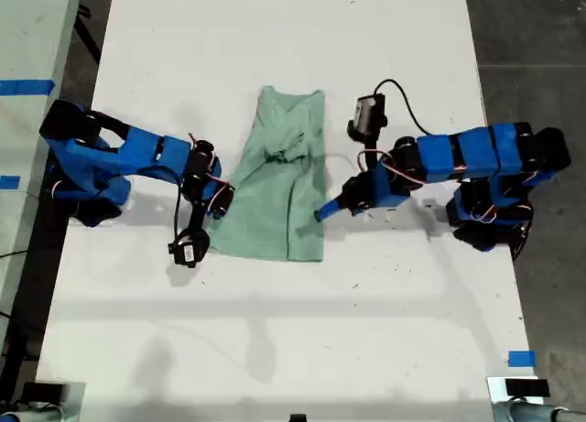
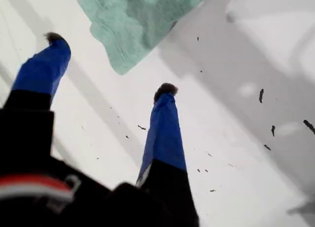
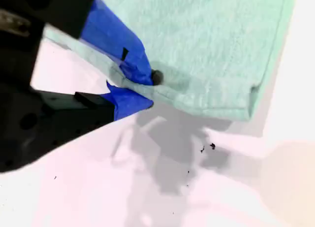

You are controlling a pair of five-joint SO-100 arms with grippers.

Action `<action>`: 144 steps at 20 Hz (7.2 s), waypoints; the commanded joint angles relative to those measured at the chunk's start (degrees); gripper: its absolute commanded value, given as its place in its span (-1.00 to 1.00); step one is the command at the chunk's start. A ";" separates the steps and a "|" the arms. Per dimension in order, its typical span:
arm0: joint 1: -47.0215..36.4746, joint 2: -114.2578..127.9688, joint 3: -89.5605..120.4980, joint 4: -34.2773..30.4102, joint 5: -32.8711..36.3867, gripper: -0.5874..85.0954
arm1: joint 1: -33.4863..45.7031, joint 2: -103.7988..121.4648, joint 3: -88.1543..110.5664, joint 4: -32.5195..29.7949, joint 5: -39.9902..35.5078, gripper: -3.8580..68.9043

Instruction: Fold tshirt

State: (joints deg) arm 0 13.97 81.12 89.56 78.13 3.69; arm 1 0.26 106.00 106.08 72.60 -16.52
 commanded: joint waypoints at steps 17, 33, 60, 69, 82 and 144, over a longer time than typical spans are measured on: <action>-6.15 -30.94 -31.64 -12.22 9.67 -0.45 | 0.35 6.86 4.48 -3.87 1.41 -0.04; -0.53 13.54 -5.27 15.56 -3.52 -0.37 | -2.90 25.58 13.71 3.34 5.63 -0.03; -2.81 -28.74 -25.58 -0.35 1.05 -0.56 | -5.19 -53.88 -39.73 -2.55 4.39 -0.52; -0.26 -29.79 -29.00 -2.55 -3.08 -0.98 | -7.38 -52.91 -41.84 0.09 4.57 -0.95; 19.69 -23.82 -43.77 1.58 -2.64 -0.99 | -28.21 -40.17 -48.08 4.83 10.81 -0.95; -20.65 103.01 83.41 -6.59 4.66 -0.98 | 3.52 84.81 65.39 -0.97 22.76 -0.74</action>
State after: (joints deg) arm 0 -4.83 170.68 172.35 60.38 9.23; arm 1 3.52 189.84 171.56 73.21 4.04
